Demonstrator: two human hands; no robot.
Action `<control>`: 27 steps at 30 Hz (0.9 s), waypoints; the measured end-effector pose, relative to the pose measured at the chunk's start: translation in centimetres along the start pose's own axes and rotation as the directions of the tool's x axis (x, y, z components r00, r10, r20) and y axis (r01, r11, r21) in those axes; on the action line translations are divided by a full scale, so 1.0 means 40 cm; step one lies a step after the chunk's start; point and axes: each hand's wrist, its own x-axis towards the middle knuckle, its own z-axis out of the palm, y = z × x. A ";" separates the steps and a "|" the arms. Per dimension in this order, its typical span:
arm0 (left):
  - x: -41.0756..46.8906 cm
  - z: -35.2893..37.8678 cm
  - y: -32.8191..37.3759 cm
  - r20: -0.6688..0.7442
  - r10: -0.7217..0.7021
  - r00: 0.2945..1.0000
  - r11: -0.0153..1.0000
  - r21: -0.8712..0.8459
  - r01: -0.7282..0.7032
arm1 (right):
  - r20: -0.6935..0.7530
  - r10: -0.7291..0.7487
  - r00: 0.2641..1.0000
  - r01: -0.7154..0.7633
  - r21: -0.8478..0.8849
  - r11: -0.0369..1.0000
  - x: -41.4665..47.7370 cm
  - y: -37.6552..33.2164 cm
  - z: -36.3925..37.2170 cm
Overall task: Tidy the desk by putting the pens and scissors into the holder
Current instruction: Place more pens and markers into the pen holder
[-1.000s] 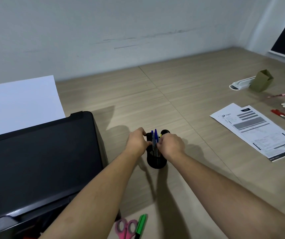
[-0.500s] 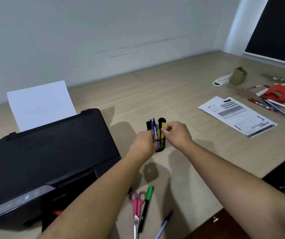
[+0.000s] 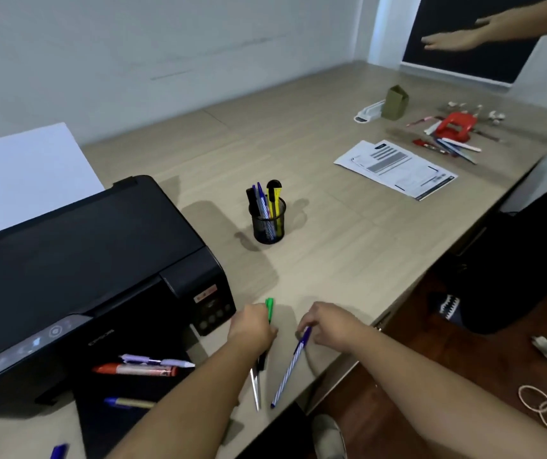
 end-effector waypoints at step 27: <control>0.177 -0.452 0.106 -0.354 0.024 0.935 0.853 -0.481 -0.204 | -0.590 0.221 0.777 0.277 0.635 0.721 0.191 -0.062 -0.489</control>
